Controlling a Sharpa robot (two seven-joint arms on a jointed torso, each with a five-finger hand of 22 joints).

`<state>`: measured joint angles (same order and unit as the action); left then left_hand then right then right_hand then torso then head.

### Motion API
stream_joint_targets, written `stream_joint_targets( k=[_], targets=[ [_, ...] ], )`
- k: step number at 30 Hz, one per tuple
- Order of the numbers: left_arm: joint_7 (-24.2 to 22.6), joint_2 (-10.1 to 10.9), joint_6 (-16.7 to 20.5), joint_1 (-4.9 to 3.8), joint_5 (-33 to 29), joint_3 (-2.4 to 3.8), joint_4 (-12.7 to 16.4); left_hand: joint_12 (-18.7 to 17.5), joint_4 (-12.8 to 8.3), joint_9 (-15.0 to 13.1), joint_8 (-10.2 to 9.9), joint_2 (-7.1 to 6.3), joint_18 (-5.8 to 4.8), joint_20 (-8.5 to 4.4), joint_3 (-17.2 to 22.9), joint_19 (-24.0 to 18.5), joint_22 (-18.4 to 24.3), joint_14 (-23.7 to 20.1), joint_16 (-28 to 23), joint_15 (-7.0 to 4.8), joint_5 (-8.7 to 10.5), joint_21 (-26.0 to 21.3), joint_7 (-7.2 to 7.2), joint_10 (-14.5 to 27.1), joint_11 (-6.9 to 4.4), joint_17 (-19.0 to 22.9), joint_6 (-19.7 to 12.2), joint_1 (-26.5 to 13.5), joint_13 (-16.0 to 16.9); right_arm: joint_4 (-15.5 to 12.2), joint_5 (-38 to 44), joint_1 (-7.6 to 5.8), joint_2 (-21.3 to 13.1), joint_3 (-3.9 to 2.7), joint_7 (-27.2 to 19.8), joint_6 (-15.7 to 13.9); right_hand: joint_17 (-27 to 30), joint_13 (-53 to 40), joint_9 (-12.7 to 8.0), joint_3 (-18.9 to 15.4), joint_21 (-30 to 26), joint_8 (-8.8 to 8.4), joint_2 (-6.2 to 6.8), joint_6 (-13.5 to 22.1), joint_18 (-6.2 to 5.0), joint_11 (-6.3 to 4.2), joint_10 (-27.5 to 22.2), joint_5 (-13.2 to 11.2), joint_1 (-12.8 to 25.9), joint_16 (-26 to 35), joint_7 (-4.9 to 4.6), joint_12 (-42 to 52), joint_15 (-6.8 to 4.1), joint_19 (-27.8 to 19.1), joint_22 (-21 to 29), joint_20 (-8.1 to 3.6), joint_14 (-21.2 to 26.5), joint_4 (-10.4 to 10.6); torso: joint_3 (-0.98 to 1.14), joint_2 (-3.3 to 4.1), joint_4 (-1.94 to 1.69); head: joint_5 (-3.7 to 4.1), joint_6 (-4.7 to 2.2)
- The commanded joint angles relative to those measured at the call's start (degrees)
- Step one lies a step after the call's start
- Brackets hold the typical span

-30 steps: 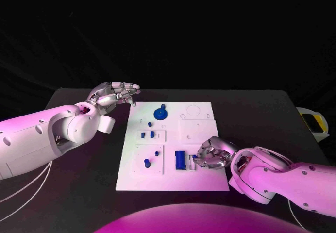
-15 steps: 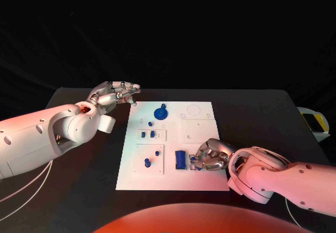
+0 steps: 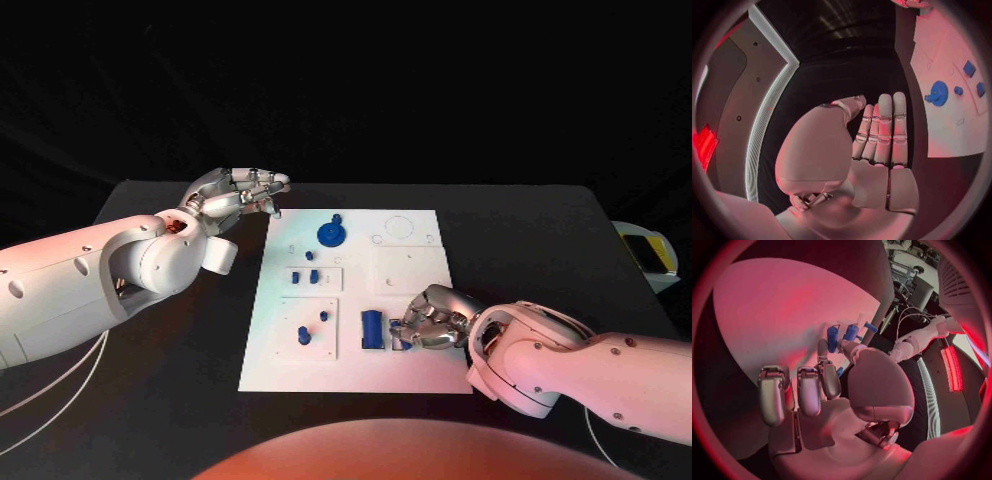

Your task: Assemble the parts on the task board

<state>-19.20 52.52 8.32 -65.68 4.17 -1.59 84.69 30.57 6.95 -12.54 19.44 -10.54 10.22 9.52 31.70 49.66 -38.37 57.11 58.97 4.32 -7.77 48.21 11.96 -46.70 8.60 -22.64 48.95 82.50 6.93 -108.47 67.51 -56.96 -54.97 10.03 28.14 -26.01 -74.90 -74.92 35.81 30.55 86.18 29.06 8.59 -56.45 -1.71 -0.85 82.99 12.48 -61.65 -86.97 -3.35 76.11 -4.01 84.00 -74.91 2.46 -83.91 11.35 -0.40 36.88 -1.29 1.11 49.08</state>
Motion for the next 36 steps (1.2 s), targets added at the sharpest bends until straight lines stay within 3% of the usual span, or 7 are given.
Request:
stream_joint_targets(
  k=[1,5,7,9,23,36],
  targets=[
    [-0.3,0.0,-1.0,-0.03,0.1,0.03,0.2,0.4,-0.1,-0.1,0.4,0.22,0.29,0.08,0.2,-0.3,-0.1,-0.3,0.3,-0.05,-0.13,0.0,-0.01,0.5,0.06,0.0,-0.3,-0.2,-0.1,0.1,0.4,0.09,0.3,0.03,0.5,0.2,-9.1,-5.9,0.0,-0.6,0.4,-0.16,-0.16,-0.2,0.95,-0.03,0.7,-1.9,1.2,-0.4,0.09,0.6,-0.36,4.6,-14.1,-0.47,-4.9,1.1,0.0,0.02,-0.02,-0.02,0.09],
    [-0.2,0.0,-1.0,-0.03,0.1,0.03,0.2,0.4,-0.1,-0.1,0.4,0.23,0.28,0.09,0.2,-0.3,-0.1,-0.3,0.3,-0.04,-0.13,0.0,0.0,0.5,0.07,0.1,-0.3,-0.2,-0.1,0.1,0.4,0.09,0.4,0.03,0.5,0.2,-9.1,-6.1,0.0,-1.8,0.4,-0.12,-0.1,-0.4,0.96,-0.03,0.8,-4.3,2.4,-0.4,0.09,0.9,-0.36,4.6,-14.1,-0.49,-4.9,2.3,0.0,0.03,-0.03,-0.08,0.12],
    [-0.2,0.0,-1.0,-0.03,0.1,0.03,0.2,0.4,-0.1,-0.1,0.4,0.23,0.28,0.09,0.2,-0.3,-0.1,-0.3,0.3,-0.04,-0.13,0.0,0.0,0.5,0.07,0.1,-0.3,-0.2,-0.1,0.0,0.4,0.09,0.4,0.03,0.5,0.2,-9.2,-6.3,0.1,-3.1,0.6,-0.04,-0.04,-0.6,0.99,-0.1,0.9,-1.6,2.9,-0.5,0.18,1.0,-0.47,4.6,-14.1,-0.53,-5.0,3.1,0.01,0.01,0.0,-0.08,0.19],
    [-0.2,0.0,-1.0,-0.03,0.1,0.03,0.1,0.4,-0.1,-0.1,0.4,0.23,0.28,0.09,0.2,-0.3,-0.1,-0.3,0.3,-0.04,-0.13,0.0,0.0,0.5,0.07,0.1,-0.3,-0.2,-0.1,-0.1,0.5,0.08,0.4,0.03,0.5,0.2,-9.3,-6.4,0.1,-3.5,0.6,-0.03,-0.04,-0.7,0.99,-0.11,1.0,-1.2,3.0,-0.5,0.18,1.1,-0.45,4.7,-14.1,-0.57,-5.0,3.3,0.01,0.02,0.0,-0.06,0.2],
    [-0.1,-0.1,-1.1,-0.03,0.1,0.03,0.0,0.4,-0.1,-0.1,0.4,0.23,0.28,0.09,0.2,-0.3,-0.1,-0.3,0.3,-0.04,-0.13,0.0,0.0,0.5,0.07,0.1,-0.3,-0.2,-0.1,-0.3,0.8,0.08,0.3,0.03,0.0,0.9,-9.3,-6.6,0.2,-7.7,0.7,-0.01,1.12,-0.9,1.01,-0.19,1.1,-1.1,4.2,-0.5,0.29,1.3,-0.52,4.7,-14.2,-0.64,-5.0,5.1,0.05,-0.03,0.05,-0.06,0.3],
    [-0.2,-0.1,-1.0,-0.03,0.1,0.03,0.0,0.4,-0.1,-0.1,0.4,0.23,0.28,0.09,0.2,-0.3,-0.1,-0.3,0.3,-0.04,-0.13,0.0,0.0,0.5,0.07,0.1,-0.3,-0.2,-0.1,-0.7,0.3,0.01,-1.5,-0.02,-2.8,-0.7,-9.1,-6.2,0.2,-9.2,0.0,-0.2,1.35,-0.5,0.87,-0.2,0.8,-0.9,2.9,-0.4,0.28,0.6,-0.54,4.4,-14.0,-0.67,-4.9,4.7,0.08,-0.09,0.06,-0.1,0.08]
  ],
)
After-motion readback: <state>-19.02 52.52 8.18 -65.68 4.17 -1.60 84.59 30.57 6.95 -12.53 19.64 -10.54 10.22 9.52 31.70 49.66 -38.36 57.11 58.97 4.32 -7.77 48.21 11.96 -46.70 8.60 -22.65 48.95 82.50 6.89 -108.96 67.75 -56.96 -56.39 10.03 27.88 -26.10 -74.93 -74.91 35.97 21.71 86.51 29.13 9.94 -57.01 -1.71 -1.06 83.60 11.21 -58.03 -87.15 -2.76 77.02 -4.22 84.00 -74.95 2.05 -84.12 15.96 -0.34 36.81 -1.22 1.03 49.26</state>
